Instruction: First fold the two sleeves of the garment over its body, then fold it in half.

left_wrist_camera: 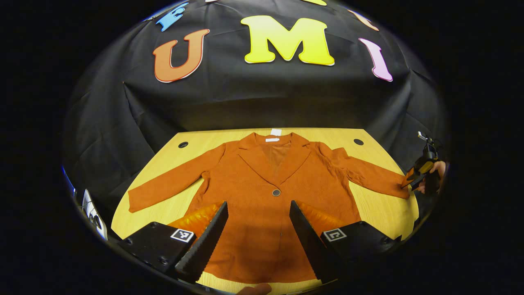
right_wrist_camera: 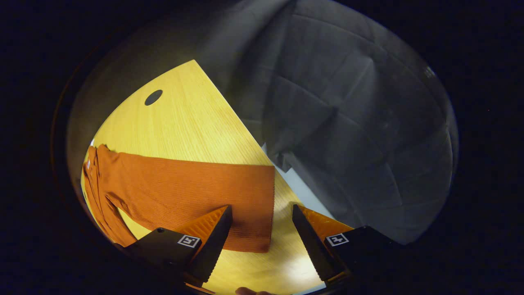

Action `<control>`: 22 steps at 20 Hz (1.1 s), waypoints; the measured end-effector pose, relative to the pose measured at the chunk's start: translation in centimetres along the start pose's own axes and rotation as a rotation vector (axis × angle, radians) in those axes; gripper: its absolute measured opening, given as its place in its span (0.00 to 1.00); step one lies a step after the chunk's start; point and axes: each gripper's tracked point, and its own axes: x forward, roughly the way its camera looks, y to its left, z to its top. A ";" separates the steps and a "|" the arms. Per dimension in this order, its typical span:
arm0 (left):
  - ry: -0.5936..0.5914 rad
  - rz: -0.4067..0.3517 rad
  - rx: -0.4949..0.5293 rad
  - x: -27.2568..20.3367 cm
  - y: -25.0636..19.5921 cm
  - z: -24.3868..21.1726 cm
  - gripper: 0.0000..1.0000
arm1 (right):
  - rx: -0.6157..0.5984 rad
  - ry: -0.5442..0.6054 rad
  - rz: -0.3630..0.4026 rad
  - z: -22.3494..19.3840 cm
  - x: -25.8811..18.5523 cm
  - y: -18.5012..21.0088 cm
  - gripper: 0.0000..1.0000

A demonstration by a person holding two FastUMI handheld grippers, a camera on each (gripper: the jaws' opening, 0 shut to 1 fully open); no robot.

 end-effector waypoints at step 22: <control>-0.002 0.002 -0.053 0.4 3.4 -1.1 0.99 | 0.110 0.221 0.254 -2.2 -5.2 6.5 0.10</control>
